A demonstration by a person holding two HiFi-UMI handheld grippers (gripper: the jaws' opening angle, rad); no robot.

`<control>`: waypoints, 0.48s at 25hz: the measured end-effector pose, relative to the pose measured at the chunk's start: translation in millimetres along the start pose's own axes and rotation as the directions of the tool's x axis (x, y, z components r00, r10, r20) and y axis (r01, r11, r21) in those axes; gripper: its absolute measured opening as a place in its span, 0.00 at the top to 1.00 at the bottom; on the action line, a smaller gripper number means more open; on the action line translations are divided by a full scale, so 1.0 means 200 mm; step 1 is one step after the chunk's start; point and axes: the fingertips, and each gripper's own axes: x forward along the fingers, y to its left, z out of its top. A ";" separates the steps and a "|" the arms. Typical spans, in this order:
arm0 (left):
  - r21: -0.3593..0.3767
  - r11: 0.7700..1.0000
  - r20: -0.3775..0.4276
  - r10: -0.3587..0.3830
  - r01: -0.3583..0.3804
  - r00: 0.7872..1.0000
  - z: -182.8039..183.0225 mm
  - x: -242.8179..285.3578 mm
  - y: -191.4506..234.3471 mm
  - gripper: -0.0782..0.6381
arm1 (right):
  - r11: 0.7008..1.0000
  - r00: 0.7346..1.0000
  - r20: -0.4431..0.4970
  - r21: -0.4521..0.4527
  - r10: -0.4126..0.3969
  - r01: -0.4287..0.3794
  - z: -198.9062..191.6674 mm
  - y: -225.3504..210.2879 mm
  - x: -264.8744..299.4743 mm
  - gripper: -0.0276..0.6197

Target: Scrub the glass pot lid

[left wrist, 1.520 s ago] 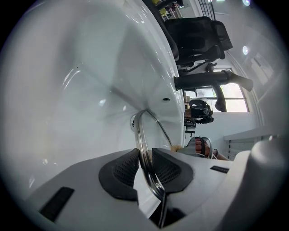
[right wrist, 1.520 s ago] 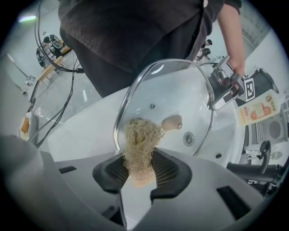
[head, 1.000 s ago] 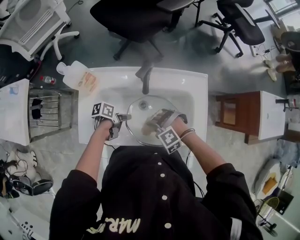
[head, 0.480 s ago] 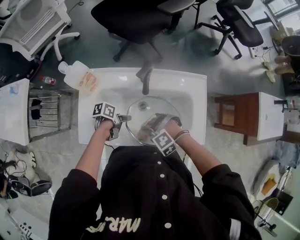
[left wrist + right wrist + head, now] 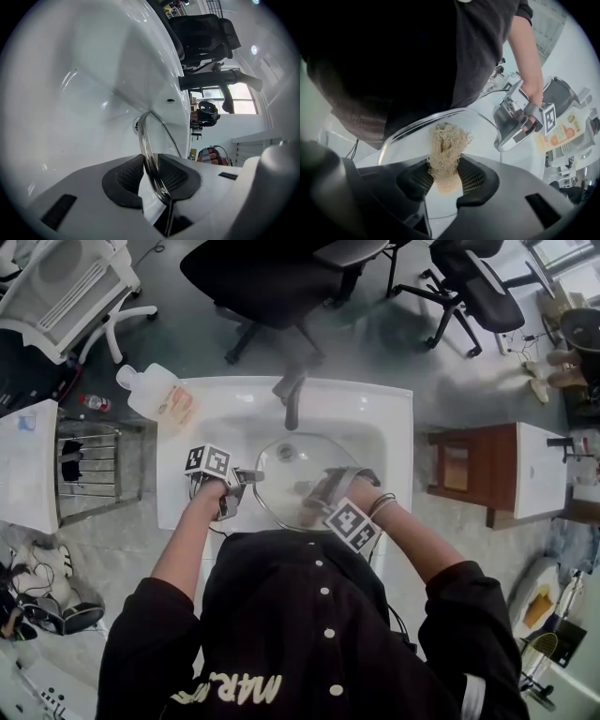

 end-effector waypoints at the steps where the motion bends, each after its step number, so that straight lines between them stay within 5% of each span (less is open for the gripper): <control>1: 0.000 1.000 0.000 -0.001 0.001 1.000 0.00 0.00 0.00 0.74 | 1.000 1.000 -0.005 -0.012 0.014 -0.014 -0.02 0.03 -0.01 0.74; 12: 0.059 0.997 -0.014 0.044 -0.043 0.999 0.01 0.00 0.00 0.73 | 0.982 0.985 -0.073 -0.095 0.156 -0.163 -0.20 0.29 -0.09 0.74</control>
